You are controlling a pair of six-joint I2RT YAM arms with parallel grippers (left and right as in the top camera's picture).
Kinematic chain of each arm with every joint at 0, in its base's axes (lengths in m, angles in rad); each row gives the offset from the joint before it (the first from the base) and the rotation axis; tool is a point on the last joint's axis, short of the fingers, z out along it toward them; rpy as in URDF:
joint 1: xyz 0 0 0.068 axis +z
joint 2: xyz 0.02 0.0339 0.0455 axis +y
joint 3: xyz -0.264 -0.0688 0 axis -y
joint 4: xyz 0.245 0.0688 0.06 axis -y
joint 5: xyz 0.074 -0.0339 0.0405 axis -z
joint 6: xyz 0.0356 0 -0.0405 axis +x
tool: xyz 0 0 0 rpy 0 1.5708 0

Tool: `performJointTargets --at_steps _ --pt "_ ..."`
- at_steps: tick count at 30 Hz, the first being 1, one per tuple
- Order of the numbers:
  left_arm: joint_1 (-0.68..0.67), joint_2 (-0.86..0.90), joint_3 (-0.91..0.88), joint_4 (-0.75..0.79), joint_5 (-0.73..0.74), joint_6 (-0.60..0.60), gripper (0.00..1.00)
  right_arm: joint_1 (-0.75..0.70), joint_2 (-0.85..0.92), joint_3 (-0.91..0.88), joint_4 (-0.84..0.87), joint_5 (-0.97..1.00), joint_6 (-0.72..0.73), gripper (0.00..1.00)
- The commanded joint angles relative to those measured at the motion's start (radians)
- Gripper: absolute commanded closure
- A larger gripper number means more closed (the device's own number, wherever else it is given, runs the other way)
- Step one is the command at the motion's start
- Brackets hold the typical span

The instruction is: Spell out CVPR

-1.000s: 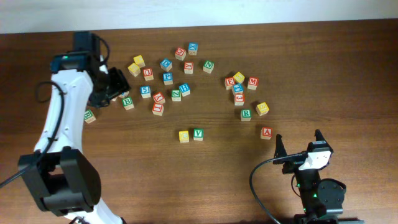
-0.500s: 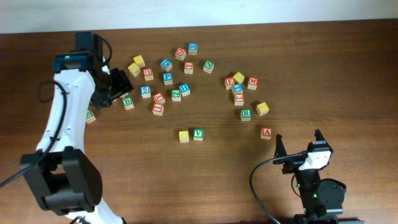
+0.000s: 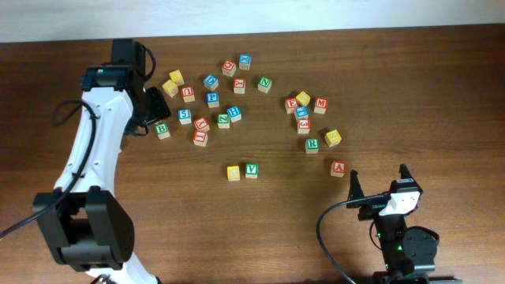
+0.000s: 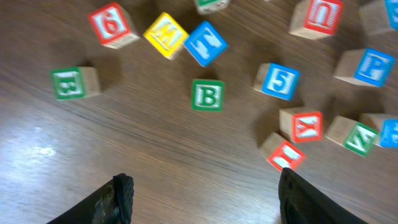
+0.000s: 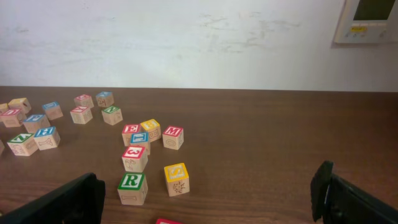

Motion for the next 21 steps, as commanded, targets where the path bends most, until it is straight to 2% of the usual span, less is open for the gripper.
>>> performJointTargets --at_steps 1,4,11,14,18,21 --pt "0.004 -0.006 0.0 0.002 -0.135 -0.008 0.35 -0.007 -0.006 -0.006 -0.004 0.005 -0.003 0.01" --pt "0.034 -0.005 0.0 0.001 -0.151 -0.055 0.31 -0.007 -0.006 -0.006 -0.003 0.005 -0.003 0.02" --pt "0.123 -0.005 -0.002 0.001 -0.142 -0.058 0.26 -0.007 -0.006 -0.006 -0.003 0.005 -0.003 0.02" --pt "0.126 -0.005 -0.003 0.003 -0.039 -0.057 0.14 -0.007 -0.006 -0.006 -0.003 0.005 -0.003 0.02" --pt "0.111 0.01 -0.003 0.005 0.186 -0.055 0.1 -0.007 -0.006 -0.006 -0.003 0.005 -0.003 0.02" --pt "0.054 0.043 -0.003 0.022 0.198 0.0 0.1 -0.007 -0.006 -0.006 -0.003 0.005 -0.003 0.02"
